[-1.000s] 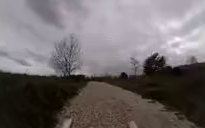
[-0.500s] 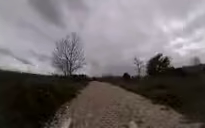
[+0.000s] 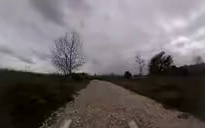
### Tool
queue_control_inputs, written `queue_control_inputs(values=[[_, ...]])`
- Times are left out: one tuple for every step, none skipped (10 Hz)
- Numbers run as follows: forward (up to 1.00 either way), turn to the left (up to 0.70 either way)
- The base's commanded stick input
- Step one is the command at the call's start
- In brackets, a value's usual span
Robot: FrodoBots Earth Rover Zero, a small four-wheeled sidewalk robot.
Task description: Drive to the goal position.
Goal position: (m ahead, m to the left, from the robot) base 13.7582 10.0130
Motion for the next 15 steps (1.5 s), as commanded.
queue_control_inputs(values=[[0.7,0.0],[0.7,0.0],[0.7,0.0],[0.7,-0.05],[0.7,-0.23],[0.7,-0.19],[0.7,0.0],[0.7,0.0],[0.7,0.0],[0.7,0.0],[0.7,0.0],[0.7,0.0],[0.7,0.0],[0.7,0.0],[0.7,0.0]])
